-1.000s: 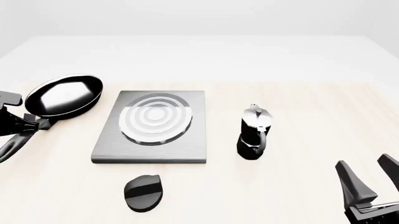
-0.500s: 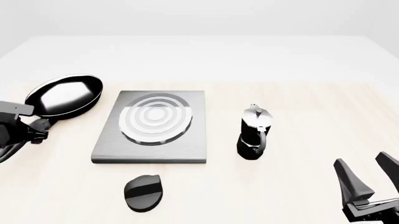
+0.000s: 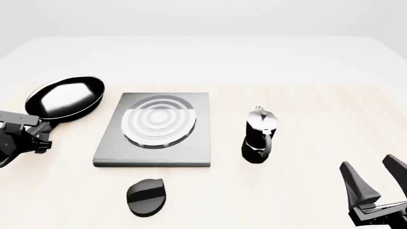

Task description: Turn on the stove and put the frying pan on it.

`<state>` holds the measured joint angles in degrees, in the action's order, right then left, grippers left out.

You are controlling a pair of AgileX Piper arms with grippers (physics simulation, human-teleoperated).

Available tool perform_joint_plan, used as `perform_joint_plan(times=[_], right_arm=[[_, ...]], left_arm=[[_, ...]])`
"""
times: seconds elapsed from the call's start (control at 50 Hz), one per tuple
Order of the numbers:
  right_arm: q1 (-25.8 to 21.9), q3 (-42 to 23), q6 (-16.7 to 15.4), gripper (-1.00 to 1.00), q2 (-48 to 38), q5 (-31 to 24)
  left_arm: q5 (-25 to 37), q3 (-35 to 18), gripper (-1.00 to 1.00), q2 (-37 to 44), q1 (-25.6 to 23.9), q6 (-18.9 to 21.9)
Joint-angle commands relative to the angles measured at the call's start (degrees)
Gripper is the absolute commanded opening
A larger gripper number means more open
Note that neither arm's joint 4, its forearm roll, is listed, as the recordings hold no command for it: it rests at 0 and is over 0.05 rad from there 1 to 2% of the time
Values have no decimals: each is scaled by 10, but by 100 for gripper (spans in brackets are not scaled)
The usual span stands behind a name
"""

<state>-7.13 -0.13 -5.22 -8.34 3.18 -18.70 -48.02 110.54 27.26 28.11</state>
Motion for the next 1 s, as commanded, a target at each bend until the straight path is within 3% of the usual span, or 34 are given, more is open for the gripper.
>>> perform_joint_plan(times=[0.02,0.48,0.78,1.0], right_arm=[[1,0,-1,100,3,-3],[-1,-2,-1,100,17,-16],[-4,-10,-1,100,30,-31],[-4,-16,5,100,55,-56]], left_arm=[[-11,11,-100,-11,-1,-1],[30,47,-100,-140,-51,-33],[143,75,-100,-313,-92,-47],[210,95,-100,-398,-157,-53]])
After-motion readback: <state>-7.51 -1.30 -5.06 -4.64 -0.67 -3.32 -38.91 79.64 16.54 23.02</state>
